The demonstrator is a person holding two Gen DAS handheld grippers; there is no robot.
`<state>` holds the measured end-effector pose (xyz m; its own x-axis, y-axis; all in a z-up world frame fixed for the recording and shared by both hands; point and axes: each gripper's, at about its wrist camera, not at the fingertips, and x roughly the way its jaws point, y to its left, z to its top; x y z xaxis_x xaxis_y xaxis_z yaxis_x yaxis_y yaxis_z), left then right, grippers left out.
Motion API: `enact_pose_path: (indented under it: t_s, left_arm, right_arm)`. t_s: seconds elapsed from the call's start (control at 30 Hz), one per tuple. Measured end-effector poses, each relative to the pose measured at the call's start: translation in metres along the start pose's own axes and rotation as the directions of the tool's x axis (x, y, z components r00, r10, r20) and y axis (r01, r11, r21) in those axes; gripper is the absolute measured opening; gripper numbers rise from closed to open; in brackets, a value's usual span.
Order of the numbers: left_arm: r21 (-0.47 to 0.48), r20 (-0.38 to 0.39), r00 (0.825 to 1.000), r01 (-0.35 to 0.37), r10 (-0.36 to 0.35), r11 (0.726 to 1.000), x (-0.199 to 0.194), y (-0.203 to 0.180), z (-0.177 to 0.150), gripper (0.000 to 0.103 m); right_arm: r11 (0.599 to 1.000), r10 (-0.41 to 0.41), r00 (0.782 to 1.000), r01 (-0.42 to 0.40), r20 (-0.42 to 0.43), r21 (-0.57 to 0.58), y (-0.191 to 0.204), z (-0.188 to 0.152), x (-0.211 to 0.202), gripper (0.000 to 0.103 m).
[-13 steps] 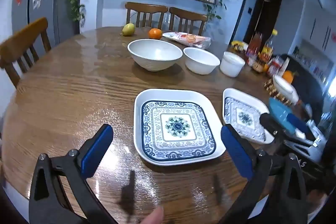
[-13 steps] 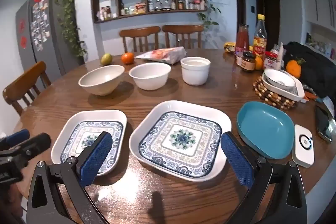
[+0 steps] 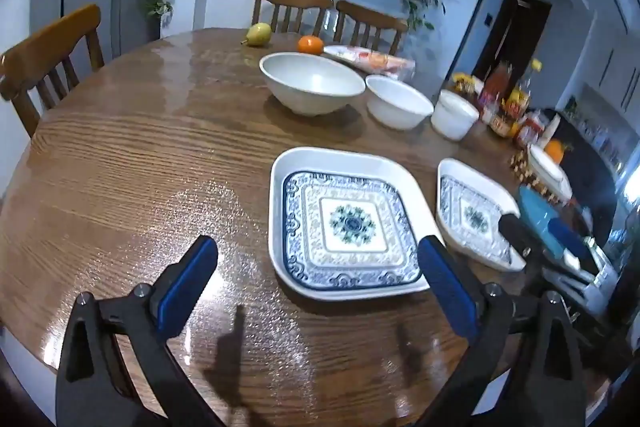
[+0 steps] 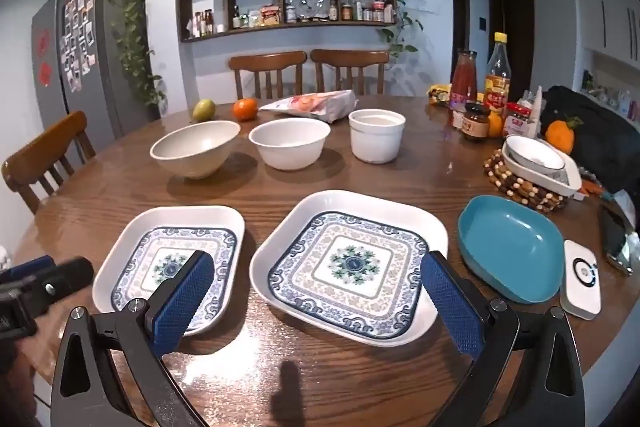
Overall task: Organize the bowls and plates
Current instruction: 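Reach both tools toward the rim of the large blue-patterned square plate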
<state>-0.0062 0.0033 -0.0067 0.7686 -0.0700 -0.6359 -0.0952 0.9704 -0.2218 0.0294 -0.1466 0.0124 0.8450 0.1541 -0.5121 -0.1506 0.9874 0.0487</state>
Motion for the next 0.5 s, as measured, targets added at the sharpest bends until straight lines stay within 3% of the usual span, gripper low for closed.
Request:
enact_pose_path:
  t_s: [0.13,0.37,0.5]
  left_arm:
    - [0.018,0.001,1.000,-0.002,0.002,1.000,-0.003,-0.002,-0.002,0.097]
    - [0.015,-0.020,1.000,-0.002,0.002,1.000,0.009,0.010,0.002,0.084]
    - [0.005,-0.024,1.000,0.002,-0.001,1.000,0.011,0.013,0.003,0.083]
  right_arm:
    - [1.000,0.017,1.000,-0.017,0.001,-0.004,0.004,0.001,0.001,0.103]
    - [0.999,0.044,0.999,-0.044,0.008,-0.010,0.008,0.000,0.001,0.102]
    - [0.998,0.066,0.998,-0.066,0.005,-0.005,0.007,0.000,0.003,0.090]
